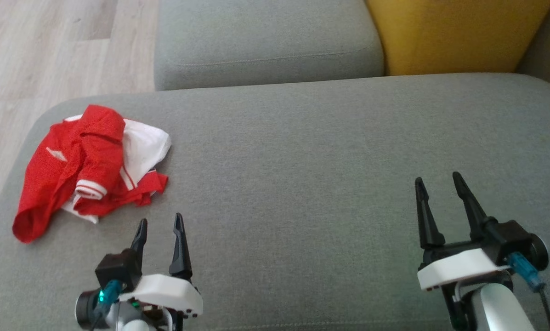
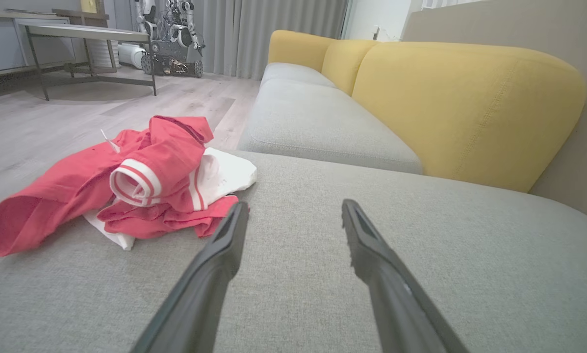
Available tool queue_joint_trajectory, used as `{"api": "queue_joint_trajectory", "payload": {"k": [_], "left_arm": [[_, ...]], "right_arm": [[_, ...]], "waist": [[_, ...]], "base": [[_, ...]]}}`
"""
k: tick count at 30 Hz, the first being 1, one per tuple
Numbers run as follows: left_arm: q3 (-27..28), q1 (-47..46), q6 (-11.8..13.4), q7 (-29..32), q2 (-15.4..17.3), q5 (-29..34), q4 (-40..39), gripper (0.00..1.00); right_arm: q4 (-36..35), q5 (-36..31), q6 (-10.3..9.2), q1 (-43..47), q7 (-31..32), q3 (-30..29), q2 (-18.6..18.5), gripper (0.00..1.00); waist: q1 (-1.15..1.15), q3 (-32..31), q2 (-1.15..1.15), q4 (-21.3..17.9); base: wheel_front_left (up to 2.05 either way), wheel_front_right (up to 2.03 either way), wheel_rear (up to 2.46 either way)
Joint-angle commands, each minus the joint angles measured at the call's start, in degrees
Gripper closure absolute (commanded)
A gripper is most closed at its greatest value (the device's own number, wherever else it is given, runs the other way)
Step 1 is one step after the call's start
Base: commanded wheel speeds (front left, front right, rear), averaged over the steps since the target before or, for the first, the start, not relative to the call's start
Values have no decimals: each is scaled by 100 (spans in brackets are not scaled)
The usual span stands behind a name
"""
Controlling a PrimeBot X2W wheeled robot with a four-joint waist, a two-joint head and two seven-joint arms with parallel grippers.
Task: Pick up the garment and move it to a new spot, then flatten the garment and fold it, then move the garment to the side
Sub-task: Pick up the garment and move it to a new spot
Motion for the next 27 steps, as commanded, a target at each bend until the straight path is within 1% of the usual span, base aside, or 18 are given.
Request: {"api": "queue_joint_trajectory", "payload": {"k": [1, 10, 22, 27], "left_arm": [[200, -382, -4, -71, -6, -7, -168, 0], [343, -421, 37, -71, -6, 88, -278, 0], [562, -311, -55, -71, -6, 324, -408, 0], [636, -232, -54, -71, -6, 376, -484, 0]], "right_arm": [[-192, 39, 44, -244, -72, 179, -31, 0], [-224, 117, 44, -241, -88, 453, -31, 0], [-201, 257, 44, -245, -115, 738, -31, 0], [-170, 299, 44, -229, -134, 780, -31, 0]], "waist": [[0, 24, 0, 82], [0, 104, 0, 691], [0, 154, 0, 1572], [0, 142, 0, 1842]], "base": [[0, 0, 0], [0, 0, 0], [0, 0, 0], [0, 0, 0]]}}
